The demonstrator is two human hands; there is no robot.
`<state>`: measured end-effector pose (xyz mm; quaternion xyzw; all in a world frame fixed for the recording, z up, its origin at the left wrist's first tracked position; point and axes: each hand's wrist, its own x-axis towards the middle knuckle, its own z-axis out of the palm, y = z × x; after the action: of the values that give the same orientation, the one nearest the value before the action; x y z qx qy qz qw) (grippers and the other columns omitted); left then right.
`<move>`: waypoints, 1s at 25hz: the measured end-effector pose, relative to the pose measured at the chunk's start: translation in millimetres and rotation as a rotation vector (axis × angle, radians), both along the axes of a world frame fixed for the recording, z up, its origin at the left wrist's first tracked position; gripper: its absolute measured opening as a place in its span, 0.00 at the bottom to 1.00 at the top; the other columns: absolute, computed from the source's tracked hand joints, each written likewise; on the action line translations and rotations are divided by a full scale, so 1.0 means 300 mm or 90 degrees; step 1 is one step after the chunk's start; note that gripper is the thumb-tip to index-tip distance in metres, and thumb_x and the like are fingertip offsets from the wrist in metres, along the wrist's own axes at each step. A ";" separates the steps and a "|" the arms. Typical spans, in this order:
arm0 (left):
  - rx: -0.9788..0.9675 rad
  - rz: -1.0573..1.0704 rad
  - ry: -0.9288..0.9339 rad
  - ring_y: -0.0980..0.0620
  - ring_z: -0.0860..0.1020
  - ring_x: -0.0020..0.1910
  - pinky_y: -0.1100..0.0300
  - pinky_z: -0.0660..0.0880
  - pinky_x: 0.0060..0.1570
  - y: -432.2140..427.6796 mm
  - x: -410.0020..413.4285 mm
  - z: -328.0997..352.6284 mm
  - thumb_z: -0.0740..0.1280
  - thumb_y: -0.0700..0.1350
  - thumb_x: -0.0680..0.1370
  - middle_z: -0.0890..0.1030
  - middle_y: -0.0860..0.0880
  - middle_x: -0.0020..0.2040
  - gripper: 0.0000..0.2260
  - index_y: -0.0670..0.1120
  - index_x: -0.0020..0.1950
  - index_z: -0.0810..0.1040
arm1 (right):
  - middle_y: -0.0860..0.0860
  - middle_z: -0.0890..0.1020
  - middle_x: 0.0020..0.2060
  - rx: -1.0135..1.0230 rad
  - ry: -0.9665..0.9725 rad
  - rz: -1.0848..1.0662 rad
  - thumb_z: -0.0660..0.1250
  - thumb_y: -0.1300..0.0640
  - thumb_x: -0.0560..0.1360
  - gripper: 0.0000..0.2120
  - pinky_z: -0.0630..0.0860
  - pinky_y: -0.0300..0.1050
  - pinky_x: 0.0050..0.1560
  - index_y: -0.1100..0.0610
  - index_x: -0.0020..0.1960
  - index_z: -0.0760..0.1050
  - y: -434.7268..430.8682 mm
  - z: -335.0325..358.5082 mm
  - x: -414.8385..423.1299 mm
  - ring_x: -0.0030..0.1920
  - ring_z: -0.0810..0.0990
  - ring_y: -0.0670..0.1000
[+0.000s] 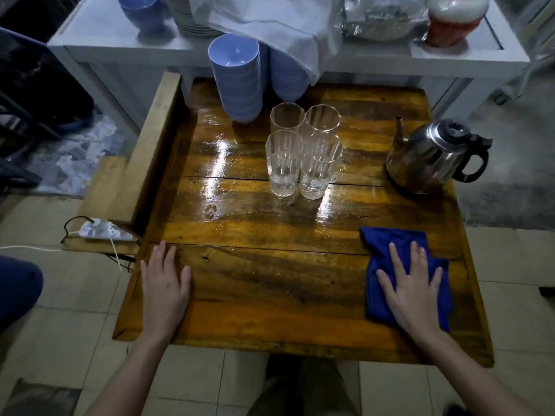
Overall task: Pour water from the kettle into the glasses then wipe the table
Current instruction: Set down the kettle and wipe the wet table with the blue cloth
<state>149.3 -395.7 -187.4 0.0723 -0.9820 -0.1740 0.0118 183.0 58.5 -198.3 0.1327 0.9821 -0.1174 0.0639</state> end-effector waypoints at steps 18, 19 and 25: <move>-0.020 -0.001 0.009 0.46 0.59 0.76 0.43 0.51 0.75 -0.039 -0.022 -0.022 0.53 0.57 0.79 0.63 0.44 0.76 0.27 0.44 0.74 0.64 | 0.51 0.54 0.80 -0.020 0.028 0.367 0.42 0.39 0.82 0.27 0.47 0.58 0.77 0.44 0.79 0.53 -0.183 0.002 0.015 0.80 0.51 0.52; -0.022 0.000 0.012 0.46 0.59 0.76 0.43 0.51 0.75 -0.041 -0.023 -0.022 0.53 0.57 0.79 0.63 0.44 0.76 0.27 0.44 0.73 0.64 | 0.50 0.52 0.80 -0.037 0.017 0.319 0.42 0.38 0.82 0.28 0.46 0.58 0.78 0.45 0.79 0.54 -0.129 0.012 -0.009 0.80 0.49 0.51; -0.052 -0.003 0.021 0.45 0.60 0.75 0.44 0.50 0.76 -0.041 -0.023 -0.026 0.55 0.55 0.79 0.64 0.43 0.75 0.25 0.43 0.72 0.65 | 0.50 0.51 0.80 -0.020 0.035 0.051 0.41 0.36 0.80 0.31 0.44 0.65 0.77 0.45 0.79 0.53 -0.158 0.002 -0.138 0.80 0.47 0.52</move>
<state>142.3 -408.0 -195.1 0.0662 -0.9882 -0.1347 0.0307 141.5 11.2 -197.6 0.0890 0.9860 -0.1341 0.0435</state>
